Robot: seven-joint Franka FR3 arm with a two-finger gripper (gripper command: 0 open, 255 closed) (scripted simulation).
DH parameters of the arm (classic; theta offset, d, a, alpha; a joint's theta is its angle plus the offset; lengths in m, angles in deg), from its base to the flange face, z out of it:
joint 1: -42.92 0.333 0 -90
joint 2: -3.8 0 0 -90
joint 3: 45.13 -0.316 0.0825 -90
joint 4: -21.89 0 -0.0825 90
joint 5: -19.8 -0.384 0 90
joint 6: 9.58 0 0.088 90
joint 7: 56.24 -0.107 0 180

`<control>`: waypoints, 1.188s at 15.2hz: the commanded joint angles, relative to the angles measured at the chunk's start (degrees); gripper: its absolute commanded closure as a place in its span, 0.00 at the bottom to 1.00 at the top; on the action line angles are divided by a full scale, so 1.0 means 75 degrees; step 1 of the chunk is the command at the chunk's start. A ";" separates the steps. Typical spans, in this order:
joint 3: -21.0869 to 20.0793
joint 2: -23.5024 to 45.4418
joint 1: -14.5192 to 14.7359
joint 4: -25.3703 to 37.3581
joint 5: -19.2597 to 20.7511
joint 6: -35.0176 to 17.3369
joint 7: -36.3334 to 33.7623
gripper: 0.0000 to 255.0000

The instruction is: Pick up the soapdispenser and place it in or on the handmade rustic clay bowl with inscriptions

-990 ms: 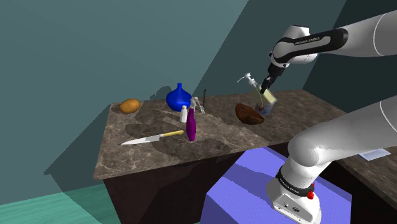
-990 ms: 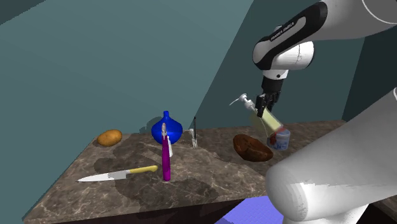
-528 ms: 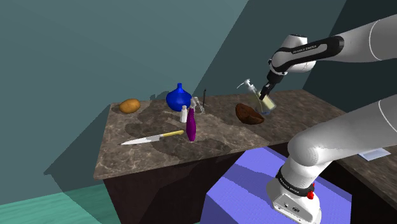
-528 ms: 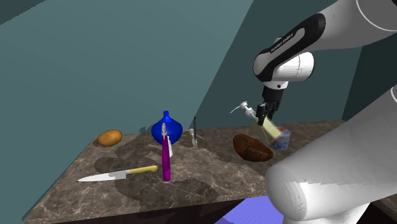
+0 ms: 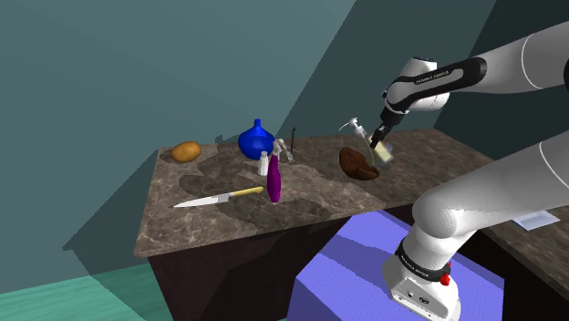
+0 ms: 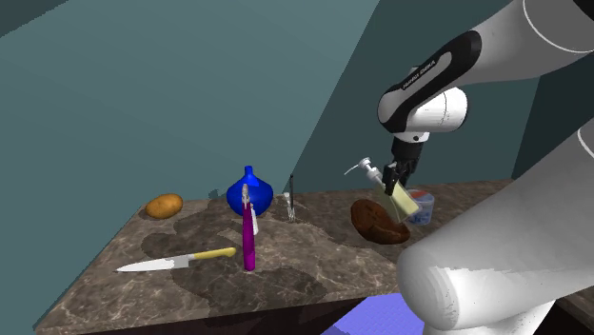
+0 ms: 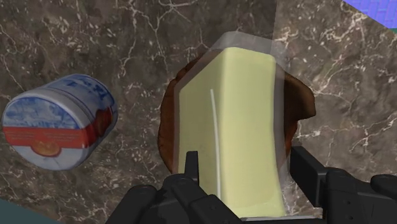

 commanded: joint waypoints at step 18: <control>-0.0287 -0.0679 -0.0099 0.0491 -0.0007 0.1163 -0.0059 0.00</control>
